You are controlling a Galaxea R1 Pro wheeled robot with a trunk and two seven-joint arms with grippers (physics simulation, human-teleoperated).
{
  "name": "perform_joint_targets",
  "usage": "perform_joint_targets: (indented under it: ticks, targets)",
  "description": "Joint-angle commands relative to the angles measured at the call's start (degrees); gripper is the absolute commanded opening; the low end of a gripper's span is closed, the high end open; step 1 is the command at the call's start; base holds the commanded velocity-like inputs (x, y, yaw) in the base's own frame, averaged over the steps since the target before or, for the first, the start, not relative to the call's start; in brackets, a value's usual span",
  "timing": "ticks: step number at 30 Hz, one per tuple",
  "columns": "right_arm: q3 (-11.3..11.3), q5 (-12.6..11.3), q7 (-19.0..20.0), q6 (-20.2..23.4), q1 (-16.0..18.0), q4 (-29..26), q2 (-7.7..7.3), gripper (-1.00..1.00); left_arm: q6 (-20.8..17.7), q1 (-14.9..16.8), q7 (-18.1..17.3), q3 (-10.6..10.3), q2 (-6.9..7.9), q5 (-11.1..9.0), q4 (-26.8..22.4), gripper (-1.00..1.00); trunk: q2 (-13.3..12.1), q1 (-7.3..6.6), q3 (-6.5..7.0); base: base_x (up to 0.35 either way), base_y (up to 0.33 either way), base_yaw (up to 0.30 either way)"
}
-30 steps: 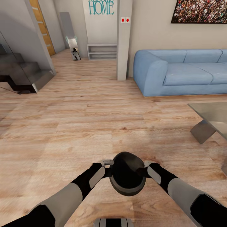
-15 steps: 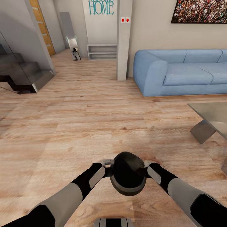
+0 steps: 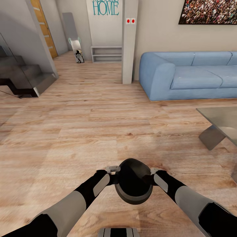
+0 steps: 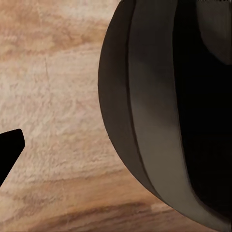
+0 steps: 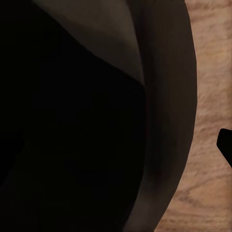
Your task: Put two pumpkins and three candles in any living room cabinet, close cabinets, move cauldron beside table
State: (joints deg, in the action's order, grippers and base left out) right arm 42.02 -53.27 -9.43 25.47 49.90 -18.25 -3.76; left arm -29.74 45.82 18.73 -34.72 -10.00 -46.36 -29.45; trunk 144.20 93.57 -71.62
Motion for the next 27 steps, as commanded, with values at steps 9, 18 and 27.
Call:
perform_joint_targets:
  ticks: [9,18,27]
  targets:
    - [0.4,-0.6,-0.5,0.2,0.0,-0.2,-0.07,1.0,-0.1,0.0,0.3,-0.3,0.0,-0.6,-0.1,1.0,0.0,-0.01,-0.05,0.0,0.0,0.0]
    - [0.4,-0.6,-0.5,0.2,0.0,-0.2,-0.09,1.0,1.9,0.0,1.0,-0.3,0.0,-0.5,0.5,1.0,0.0,-0.01,-0.05,0.0,0.0,0.0]
    - [0.4,-0.6,-0.5,0.2,0.0,-0.2,-0.08,1.0,2.4,0.0,1.1,-0.5,0.0,-0.4,0.5,1.0,0.0,-0.01,-0.05,0.0,0.0,0.0]
